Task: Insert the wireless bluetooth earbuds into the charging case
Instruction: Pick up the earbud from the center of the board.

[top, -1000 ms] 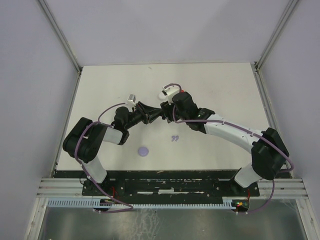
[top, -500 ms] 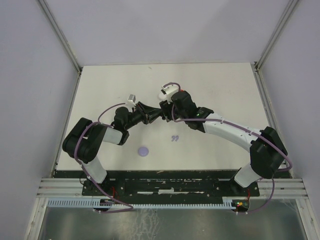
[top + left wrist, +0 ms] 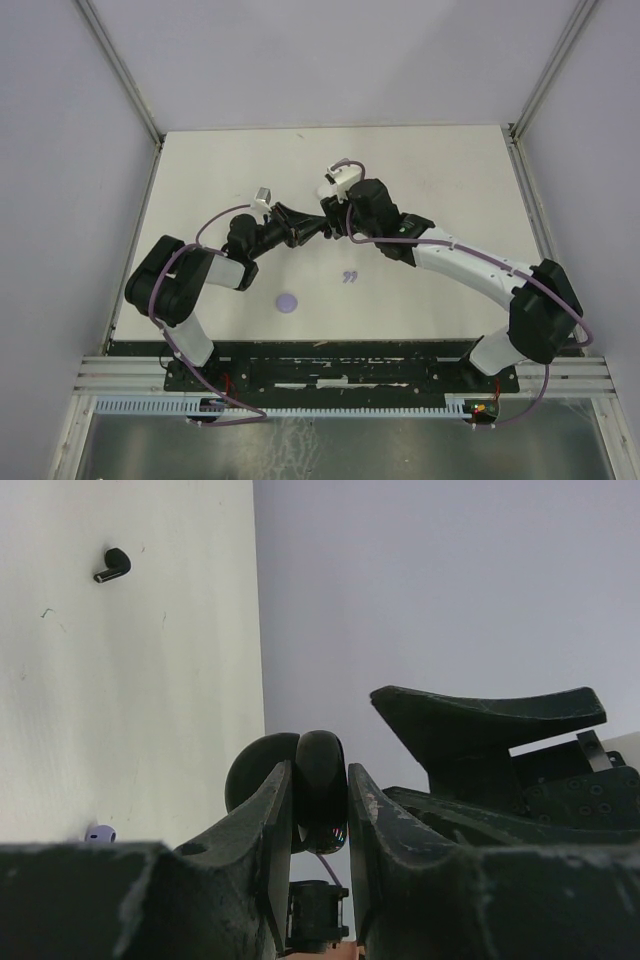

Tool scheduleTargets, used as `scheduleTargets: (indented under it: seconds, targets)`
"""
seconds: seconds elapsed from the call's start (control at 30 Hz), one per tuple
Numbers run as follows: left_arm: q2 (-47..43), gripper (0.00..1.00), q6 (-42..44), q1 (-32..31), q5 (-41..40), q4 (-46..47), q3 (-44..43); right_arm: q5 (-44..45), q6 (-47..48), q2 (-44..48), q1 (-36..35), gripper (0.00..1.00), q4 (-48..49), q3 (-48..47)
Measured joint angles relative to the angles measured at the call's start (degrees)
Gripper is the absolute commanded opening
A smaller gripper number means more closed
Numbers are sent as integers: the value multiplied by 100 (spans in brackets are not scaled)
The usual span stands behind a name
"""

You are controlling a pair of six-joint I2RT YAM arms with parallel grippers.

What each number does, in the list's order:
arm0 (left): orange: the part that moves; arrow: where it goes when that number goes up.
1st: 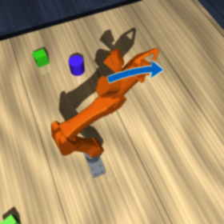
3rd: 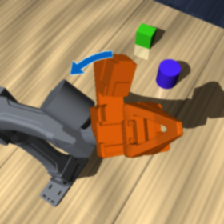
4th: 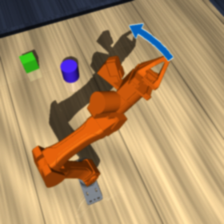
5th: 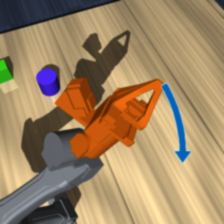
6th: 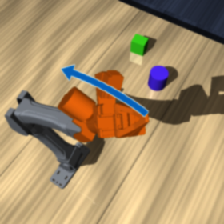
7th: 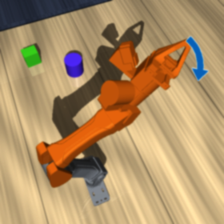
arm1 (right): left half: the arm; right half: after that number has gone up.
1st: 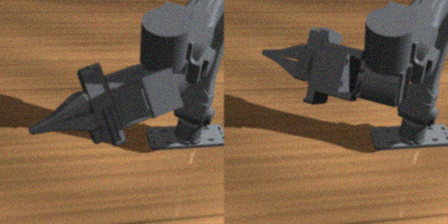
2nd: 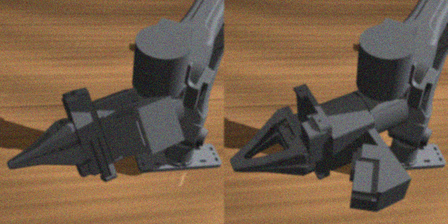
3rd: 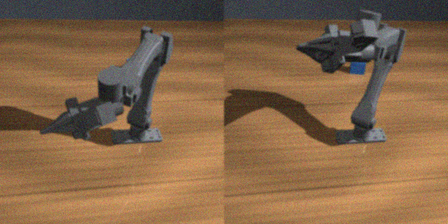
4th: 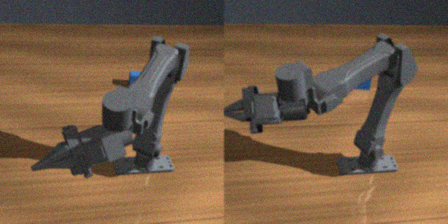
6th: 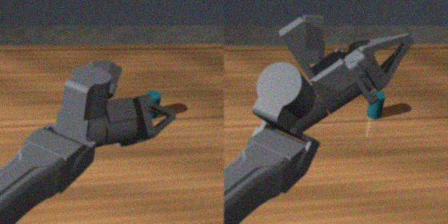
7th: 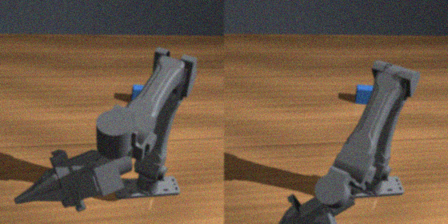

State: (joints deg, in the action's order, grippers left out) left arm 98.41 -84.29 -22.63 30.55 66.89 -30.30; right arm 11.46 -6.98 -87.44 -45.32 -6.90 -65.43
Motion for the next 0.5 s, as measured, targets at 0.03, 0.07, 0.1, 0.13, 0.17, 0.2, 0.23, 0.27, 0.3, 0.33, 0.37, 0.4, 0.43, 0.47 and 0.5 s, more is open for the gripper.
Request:
scheduleTargets:
  seconds: [0.03,0.07,0.1,0.13,0.17,0.2,0.23,0.27,0.3,0.33,0.37,0.4,0.43,0.47,0.5]
  targets:
    - [0,3,0,0,2,9,0,-2,4,63,4,68,17,0]
    - [0,3,0,0,2,15,0,0,17,127,7,68,28,2]
    - [2,3,0,0,2,22,0,-2,24,212,7,68,48,4]
    - [9,3,0,0,2,37,0,0,31,275,7,68,52,4]
    - [17,3,0,0,2,55,0,0,37,350,7,68,63,4]
    - [20,3,0,0,2,61,0,0,37,391,7,68,68,4]
    - [22,3,0,0,4,70,0,4,37,424,7,68,70,4]
    - [22,3,0,0,4,74,0,17,37,446,7,68,68,4]
    - [22,3,-2,0,2,81,0,26,37,448,7,68,52,4]
    - [22,3,0,0,2,90,0,37,37,448,7,68,31,4]
    - [22,3,-2,0,2,94,0,50,37,448,7,68,-17,4]
    - [22,3,-2,0,4,94,0,70,37,448,7,68,-94,4]
    - [22,3,-2,0,2,94,0,90,35,448,7,68,-140,4]
    - [22,3,-2,0,4,94,0,120,33,448,7,68,-186,4]
    - [22,3,-2,0,4,94,0,164,22,448,7,68,-227,7]
